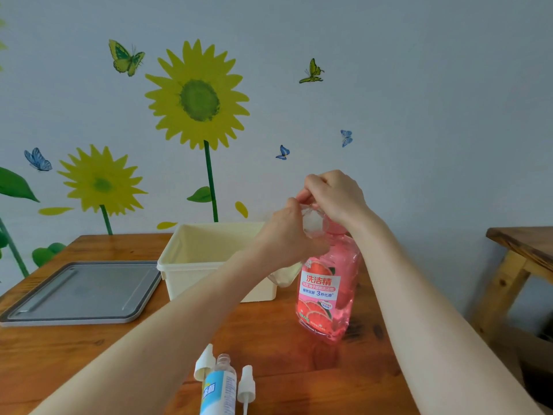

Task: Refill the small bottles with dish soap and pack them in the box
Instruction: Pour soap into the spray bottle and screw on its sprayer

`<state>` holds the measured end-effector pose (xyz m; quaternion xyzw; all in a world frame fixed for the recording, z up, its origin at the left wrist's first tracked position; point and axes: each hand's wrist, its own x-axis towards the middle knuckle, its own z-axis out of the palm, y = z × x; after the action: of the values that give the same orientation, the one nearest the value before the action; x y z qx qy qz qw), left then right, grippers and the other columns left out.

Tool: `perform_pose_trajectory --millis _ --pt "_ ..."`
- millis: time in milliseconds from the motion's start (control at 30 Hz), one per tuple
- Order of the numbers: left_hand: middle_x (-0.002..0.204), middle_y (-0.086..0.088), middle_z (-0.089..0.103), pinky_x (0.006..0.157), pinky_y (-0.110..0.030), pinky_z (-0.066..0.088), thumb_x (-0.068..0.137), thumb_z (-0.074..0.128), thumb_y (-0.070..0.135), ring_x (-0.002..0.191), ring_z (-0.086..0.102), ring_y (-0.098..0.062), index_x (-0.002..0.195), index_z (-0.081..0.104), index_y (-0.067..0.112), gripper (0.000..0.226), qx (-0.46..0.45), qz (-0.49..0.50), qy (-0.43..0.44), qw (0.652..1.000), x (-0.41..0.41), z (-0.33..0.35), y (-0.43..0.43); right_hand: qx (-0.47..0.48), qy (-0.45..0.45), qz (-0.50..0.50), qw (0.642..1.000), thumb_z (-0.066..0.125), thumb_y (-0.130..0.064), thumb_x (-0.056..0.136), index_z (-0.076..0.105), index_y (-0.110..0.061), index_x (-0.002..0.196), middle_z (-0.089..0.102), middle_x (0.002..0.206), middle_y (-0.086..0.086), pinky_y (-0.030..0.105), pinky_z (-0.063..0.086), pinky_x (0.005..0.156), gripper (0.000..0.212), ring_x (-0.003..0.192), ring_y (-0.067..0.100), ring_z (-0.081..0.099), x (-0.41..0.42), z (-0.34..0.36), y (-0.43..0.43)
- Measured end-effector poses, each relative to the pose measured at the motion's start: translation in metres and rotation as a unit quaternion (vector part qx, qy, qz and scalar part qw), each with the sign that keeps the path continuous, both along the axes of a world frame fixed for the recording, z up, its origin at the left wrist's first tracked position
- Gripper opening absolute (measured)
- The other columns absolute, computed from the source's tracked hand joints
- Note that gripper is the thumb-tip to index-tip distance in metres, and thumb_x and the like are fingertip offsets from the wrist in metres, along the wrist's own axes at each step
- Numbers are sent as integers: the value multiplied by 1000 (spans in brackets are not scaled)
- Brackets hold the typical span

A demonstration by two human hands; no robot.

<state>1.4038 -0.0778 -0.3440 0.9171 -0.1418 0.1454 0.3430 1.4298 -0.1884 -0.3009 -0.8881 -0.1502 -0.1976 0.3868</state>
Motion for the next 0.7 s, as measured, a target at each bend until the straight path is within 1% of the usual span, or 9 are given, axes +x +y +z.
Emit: perform_pose_trajectory --millis 67,133,267,367,500,633,700 --pt "78 11 49 52 -22 45 67 70 35 68 50 -2 111 37 13 59 2 5 3 1000 1 -6 -2 -10 -13 -9 1000 40 -26 83 74 -17 72 71 75 -13 23 43 70 37 76 10 60 1 -7 1" --pt "78 11 48 55 -24 47 68 70 36 68 50 -2 111 37 13 59 5 9 -1 1000 0 -9 -2 -17 -14 -11 1000 40 -27 83 74 -18 72 72 75 -12 24 42 69 37 76 11 60 2 -10 2" --pt "76 11 47 48 -21 41 68 70 35 65 48 -2 110 37 13 58 9 9 1 1000 -4 -1 0 -32 18 0 999 40 -27 83 74 -16 75 64 58 -17 23 40 63 36 72 10 59 0 0 3" --pt "74 11 46 44 -19 33 68 70 33 63 47 -2 104 35 15 53 6 7 -7 1000 -2 4 2 -22 21 9 1000 40 -28 81 74 -16 75 67 67 -18 23 42 67 37 74 8 60 0 7 2" --pt "75 12 46 47 -20 37 67 71 34 64 47 0 99 32 17 53 9 4 -13 1000 1 -3 -1 -42 -12 -24 999 40 -27 82 74 -14 76 68 70 -14 22 39 63 37 70 10 57 3 -1 2" --pt "77 9 47 48 -21 39 68 69 32 66 48 -2 101 33 16 52 16 9 -8 1000 2 -8 0 -37 -8 -13 999 41 -27 83 74 -15 75 68 70 -14 25 40 65 36 73 10 58 3 -9 1" --pt "78 10 46 48 -20 38 67 70 35 67 48 -2 99 30 19 53 31 0 -3 999 2 -4 2 -49 -1 -12 999 40 -27 83 72 -10 80 70 75 -7 29 42 69 37 79 18 60 3 -6 1"
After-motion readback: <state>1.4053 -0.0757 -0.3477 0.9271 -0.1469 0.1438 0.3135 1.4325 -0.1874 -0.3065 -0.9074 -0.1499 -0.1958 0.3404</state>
